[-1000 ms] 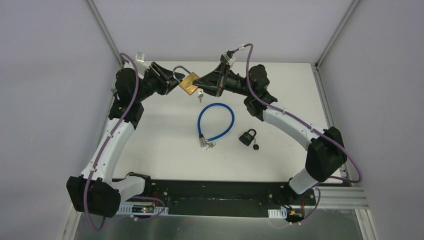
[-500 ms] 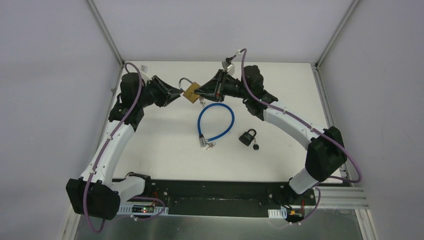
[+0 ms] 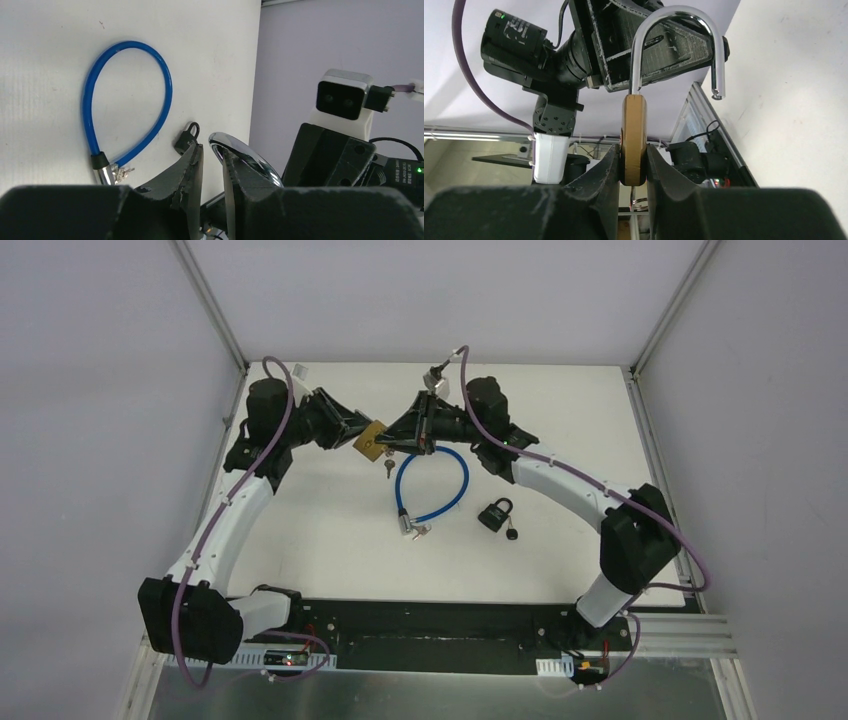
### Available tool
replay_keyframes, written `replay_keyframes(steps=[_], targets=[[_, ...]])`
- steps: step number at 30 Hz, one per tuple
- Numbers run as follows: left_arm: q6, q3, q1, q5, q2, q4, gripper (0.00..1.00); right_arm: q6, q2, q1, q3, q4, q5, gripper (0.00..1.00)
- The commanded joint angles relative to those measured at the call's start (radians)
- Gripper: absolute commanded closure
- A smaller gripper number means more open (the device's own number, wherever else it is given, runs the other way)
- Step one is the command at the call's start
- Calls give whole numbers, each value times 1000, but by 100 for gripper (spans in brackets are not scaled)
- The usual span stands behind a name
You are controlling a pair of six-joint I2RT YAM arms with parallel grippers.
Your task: Unlock with the key
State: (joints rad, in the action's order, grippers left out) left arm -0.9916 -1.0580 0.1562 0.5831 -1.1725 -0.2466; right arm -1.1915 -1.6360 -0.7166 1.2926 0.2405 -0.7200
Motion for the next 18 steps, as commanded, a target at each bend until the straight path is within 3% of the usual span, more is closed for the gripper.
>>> replay_keyframes(steps=[1, 5, 9, 14, 18], targets=[[26, -4, 2, 23, 3, 112, 79, -181, -19, -21, 78, 334, -67, 100], [-3, 34, 1, 21, 11, 230, 79, -251, -43, -26, 78, 374, -56, 100], [21, 47, 1, -22, 33, 204, 73, -254, -38, -11, 57, 372, -18, 100], [114, 114, 0, -124, 120, 74, 24, -317, -6, 65, -44, 403, 128, 100], [144, 175, 0, -123, 189, 17, 6, -422, -34, 130, -93, 461, 215, 100]])
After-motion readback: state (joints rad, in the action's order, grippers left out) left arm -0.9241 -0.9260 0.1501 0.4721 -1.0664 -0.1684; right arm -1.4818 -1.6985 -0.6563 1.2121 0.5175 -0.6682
